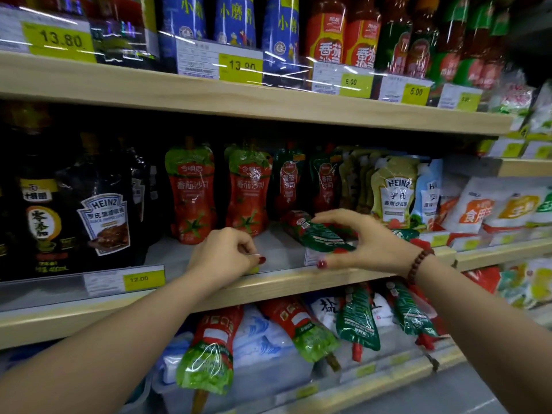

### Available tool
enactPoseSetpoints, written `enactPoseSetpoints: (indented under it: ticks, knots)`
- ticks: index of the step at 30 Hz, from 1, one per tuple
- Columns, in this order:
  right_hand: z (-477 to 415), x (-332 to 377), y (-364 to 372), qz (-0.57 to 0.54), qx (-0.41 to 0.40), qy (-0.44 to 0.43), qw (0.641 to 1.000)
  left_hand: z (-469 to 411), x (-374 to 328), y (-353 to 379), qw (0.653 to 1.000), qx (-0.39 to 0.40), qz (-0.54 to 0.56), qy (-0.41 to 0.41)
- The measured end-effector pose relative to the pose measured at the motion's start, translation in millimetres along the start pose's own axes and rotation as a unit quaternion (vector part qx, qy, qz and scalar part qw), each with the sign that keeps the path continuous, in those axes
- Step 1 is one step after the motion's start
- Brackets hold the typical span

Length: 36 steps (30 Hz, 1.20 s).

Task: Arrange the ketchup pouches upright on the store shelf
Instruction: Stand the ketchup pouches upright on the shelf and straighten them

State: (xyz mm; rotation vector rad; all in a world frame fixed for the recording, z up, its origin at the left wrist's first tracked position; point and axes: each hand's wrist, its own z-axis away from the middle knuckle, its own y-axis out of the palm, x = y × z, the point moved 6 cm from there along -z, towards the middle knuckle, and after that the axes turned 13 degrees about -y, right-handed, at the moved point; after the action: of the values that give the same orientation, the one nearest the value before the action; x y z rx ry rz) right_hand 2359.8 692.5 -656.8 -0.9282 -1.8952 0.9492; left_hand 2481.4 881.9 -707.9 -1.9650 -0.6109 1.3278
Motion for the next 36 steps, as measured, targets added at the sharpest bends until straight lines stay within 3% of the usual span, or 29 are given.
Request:
enactPoseSetpoints:
  ticks: [4, 8, 18, 24, 26, 30, 36]
  knots:
    - [10.9, -23.9, 18.5, -0.010, 0.016, -0.036, 0.999, 0.3, 2.8, -0.5, 1.000, -0.007, -0.001, -0.011]
    - [12.3, -38.5, 19.6, -0.028, -0.096, -0.082, 0.992, 1.4, 4.5, -1.4, 1.000, -0.011, -0.003, -0.018]
    - [3.4, -36.7, 13.6, -0.049, -0.250, -0.159, 0.954, 9.9, 2.5, -3.9, 0.997, -0.019, -0.035, -0.065]
    - [-34.0, -42.6, -30.8, -0.181, -0.298, -0.111, 0.931, 7.2, 3.0, -4.1, 0.997, -0.010, -0.027, -0.078]
    - [-46.4, -47.9, -44.4, -0.199, -0.316, -0.101, 0.922, 2.8, 0.0, -2.7, 0.997, 0.025, -0.011, -0.073]
    - [-73.9, -60.3, -52.9, -0.245, -0.270, -0.058, 0.929, -11.9, -19.4, -1.9, 0.986, 0.155, 0.010, -0.053]
    - [-95.7, -61.3, -51.4, -0.258, -0.246, -0.025, 0.934, -45.3, -73.7, 15.4, 0.985, 0.035, 0.172, -0.006]
